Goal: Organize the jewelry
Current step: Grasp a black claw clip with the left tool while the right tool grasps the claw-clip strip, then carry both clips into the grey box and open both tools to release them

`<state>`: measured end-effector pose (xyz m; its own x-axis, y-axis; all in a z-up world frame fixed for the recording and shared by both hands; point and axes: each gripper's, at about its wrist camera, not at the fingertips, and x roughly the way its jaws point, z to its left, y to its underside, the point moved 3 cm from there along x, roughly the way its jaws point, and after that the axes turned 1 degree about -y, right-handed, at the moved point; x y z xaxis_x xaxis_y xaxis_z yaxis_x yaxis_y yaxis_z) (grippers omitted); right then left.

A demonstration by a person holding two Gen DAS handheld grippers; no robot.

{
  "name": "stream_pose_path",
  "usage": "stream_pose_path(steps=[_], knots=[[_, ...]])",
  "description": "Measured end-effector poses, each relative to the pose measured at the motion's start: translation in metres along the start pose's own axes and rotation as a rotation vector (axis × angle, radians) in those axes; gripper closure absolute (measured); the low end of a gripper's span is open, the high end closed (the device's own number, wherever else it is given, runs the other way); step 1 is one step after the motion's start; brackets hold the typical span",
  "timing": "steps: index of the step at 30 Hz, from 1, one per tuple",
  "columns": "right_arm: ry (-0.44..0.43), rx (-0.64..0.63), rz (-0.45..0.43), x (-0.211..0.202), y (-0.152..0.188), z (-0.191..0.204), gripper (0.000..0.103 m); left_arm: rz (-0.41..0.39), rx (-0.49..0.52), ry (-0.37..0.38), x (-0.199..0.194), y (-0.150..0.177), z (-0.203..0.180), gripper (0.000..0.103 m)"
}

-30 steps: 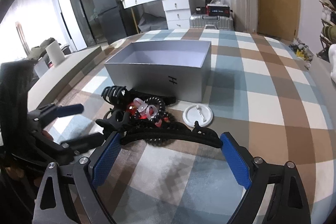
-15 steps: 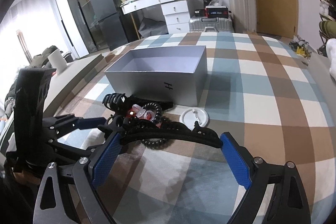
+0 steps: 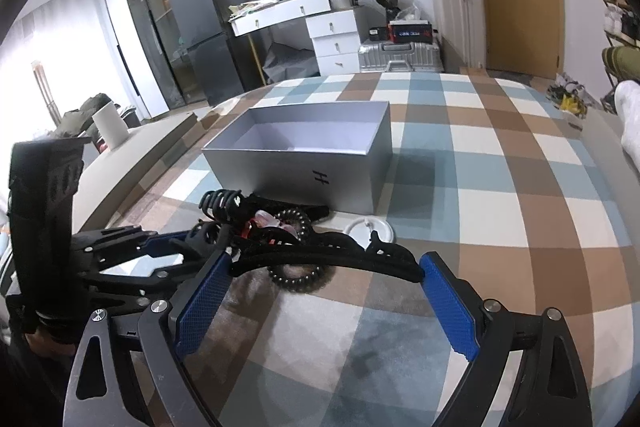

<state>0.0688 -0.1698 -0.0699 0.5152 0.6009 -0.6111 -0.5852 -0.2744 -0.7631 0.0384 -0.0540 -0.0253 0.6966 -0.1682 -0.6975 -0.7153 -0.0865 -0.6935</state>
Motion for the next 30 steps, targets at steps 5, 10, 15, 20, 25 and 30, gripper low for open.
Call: stream_pose_path(steps=[5,10,15,20,25,30], knots=[[0.000,0.001,-0.021,-0.003,-0.003,0.002,0.008,-0.076,-0.031,-0.009,-0.009,-0.013,0.009,0.063],[-0.003,-0.014,-0.037,-0.003,-0.009,0.006,0.008,-0.139,-0.037,-0.029,-0.015,-0.029,0.020,0.063],[-0.008,-0.047,-0.051,-0.001,-0.021,0.014,0.008,-0.199,-0.031,-0.044,-0.019,-0.047,0.029,0.063],[-0.003,-0.087,-0.079,0.001,-0.041,0.023,0.008,-0.236,-0.035,-0.041,-0.016,-0.064,0.035,0.063],[-0.001,-0.085,-0.117,0.005,-0.067,0.022,0.008,-0.276,-0.017,-0.057,-0.010,-0.081,0.041,0.063],[-0.016,-0.032,-0.125,0.017,-0.082,0.010,0.008,-0.272,-0.012,-0.038,0.007,-0.081,0.049,0.063]])
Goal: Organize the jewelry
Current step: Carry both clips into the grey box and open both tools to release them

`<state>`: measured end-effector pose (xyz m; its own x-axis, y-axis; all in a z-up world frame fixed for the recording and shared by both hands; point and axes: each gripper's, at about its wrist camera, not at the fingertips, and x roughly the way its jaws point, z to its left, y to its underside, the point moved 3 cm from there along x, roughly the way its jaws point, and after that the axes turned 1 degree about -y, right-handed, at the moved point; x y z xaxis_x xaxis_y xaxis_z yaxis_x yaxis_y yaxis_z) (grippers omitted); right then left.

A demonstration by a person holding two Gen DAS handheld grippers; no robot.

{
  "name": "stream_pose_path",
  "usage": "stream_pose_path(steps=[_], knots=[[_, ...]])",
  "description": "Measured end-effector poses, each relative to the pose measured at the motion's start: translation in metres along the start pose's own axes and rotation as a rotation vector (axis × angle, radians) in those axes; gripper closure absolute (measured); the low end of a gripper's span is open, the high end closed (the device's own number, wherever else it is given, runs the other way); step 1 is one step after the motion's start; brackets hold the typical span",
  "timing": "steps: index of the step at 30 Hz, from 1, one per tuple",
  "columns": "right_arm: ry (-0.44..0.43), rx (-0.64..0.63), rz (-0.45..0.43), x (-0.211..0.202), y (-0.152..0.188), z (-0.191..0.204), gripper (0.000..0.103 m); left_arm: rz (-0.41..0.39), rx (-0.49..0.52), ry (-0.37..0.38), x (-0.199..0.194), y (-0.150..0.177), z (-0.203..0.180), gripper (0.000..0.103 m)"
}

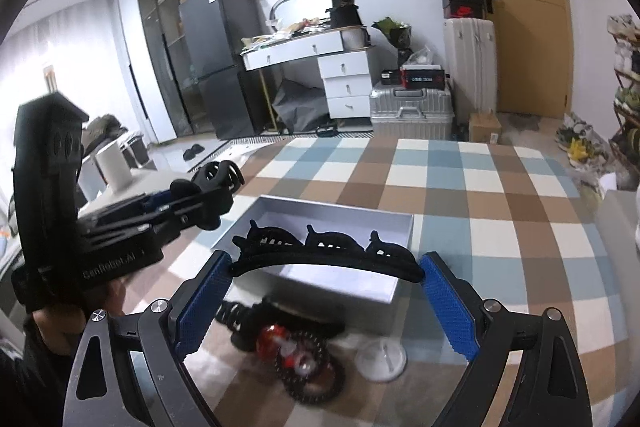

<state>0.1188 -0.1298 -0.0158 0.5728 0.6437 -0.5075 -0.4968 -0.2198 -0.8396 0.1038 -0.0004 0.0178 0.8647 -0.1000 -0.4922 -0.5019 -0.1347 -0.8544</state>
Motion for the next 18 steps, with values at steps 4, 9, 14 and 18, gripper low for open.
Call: stream_pose_path(steps=[4,9,14,18], knots=[[-0.011,0.051,0.023,0.013,0.001,-0.010,0.008,0.021,-0.008,0.012,0.009,0.009,0.003,0.063],[-0.011,0.061,0.049,0.028,0.003,-0.015,0.008,0.063,-0.006,0.014,0.014,0.014,0.004,0.063],[-0.026,0.064,0.069,0.041,0.003,-0.014,0.008,0.080,-0.005,0.011,0.012,0.014,0.002,0.063],[-0.040,0.078,0.090,0.051,0.006,-0.014,0.008,0.102,0.001,0.002,0.017,0.016,0.000,0.063]])
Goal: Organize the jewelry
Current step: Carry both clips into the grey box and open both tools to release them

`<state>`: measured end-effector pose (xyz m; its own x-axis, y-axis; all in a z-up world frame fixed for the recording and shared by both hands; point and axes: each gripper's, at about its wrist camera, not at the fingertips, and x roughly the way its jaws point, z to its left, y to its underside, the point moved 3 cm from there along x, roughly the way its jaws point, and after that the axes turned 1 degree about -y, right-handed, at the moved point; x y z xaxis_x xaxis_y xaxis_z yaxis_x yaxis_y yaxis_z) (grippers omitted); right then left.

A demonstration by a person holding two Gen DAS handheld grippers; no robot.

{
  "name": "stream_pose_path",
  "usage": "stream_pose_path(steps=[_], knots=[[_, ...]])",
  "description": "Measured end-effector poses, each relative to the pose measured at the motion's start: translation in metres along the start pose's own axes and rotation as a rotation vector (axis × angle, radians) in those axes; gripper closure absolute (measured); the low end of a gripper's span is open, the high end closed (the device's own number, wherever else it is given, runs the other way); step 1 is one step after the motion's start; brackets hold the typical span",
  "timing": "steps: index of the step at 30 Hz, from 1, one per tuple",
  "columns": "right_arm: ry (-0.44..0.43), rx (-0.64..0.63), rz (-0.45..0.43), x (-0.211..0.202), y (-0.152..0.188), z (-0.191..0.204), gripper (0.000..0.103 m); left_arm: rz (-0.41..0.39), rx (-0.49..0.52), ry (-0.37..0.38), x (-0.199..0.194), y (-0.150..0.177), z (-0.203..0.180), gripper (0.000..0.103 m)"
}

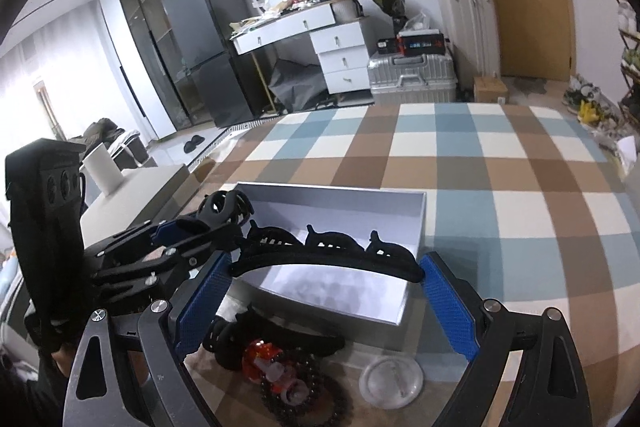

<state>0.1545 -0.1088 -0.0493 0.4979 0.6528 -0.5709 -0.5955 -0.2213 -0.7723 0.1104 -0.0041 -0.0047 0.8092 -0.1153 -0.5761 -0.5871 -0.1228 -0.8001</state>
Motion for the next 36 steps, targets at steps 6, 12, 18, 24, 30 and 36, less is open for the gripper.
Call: stream_pose_path(steps=[6,12,18,24,30,36], knots=[[0.002,0.011,0.009,0.006,0.001,-0.002,0.008,0.031,0.007,0.007,0.005,0.004,-0.003,0.063],[-0.004,0.035,0.004,0.006,0.002,-0.004,0.008,0.044,0.021,0.006,0.006,0.006,-0.006,0.063],[0.003,0.054,0.003,0.007,-0.001,-0.003,0.008,0.045,0.008,0.005,0.005,0.006,-0.003,0.063],[0.010,0.066,0.005,0.008,-0.004,-0.002,0.007,0.047,0.001,0.012,0.006,0.007,-0.002,0.063],[0.025,0.070,-0.006,0.000,-0.005,-0.001,0.007,0.042,-0.005,0.019,0.005,0.007,-0.002,0.063],[0.048,0.048,-0.017,-0.014,0.000,-0.001,0.002,0.044,-0.001,0.032,0.005,0.008,-0.004,0.054]])
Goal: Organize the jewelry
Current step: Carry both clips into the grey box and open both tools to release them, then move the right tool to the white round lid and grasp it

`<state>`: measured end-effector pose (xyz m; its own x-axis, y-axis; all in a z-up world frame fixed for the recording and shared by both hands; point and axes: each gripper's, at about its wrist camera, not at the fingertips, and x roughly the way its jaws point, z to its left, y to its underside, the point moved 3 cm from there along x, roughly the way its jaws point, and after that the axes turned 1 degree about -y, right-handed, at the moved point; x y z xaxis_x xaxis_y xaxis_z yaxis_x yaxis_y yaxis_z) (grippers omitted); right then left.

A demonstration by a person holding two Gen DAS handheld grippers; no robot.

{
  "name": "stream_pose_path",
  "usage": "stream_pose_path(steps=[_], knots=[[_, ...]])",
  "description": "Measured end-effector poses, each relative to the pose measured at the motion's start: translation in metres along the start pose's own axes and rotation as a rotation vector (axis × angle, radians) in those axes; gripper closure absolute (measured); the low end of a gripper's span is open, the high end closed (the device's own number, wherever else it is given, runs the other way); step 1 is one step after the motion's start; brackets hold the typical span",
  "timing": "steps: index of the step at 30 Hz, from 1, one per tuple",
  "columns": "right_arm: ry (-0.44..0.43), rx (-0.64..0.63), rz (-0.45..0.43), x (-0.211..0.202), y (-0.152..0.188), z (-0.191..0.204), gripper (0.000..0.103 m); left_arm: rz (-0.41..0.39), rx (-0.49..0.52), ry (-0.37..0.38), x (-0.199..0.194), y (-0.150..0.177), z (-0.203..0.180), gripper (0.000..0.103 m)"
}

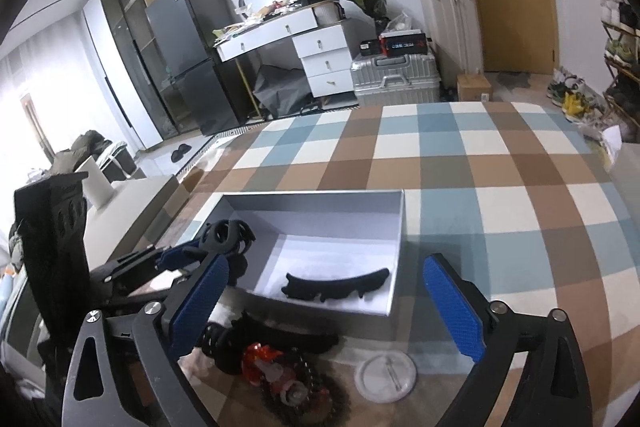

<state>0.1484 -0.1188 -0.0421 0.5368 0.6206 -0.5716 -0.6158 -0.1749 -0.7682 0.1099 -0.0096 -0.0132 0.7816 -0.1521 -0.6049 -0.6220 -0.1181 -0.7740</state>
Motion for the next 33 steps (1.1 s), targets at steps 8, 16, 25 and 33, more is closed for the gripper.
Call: stream_pose_path(steps=[8,16,25,33], knots=[[0.015,0.025,0.016,-0.010,0.017,-0.014,0.001,-0.026,-0.020,0.012,-0.007,-0.001,-0.001,0.022],[0.056,0.030,0.030,-0.025,0.034,-0.030,0.000,-0.034,-0.002,-0.086,-0.039,0.010,0.000,0.001],[0.068,-0.010,0.095,-0.020,0.051,-0.018,0.000,-0.007,-0.021,-0.140,-0.062,0.041,0.009,0.001],[0.084,-0.090,0.117,-0.018,0.058,-0.001,0.000,0.022,-0.063,-0.157,-0.054,0.052,0.024,0.001]])
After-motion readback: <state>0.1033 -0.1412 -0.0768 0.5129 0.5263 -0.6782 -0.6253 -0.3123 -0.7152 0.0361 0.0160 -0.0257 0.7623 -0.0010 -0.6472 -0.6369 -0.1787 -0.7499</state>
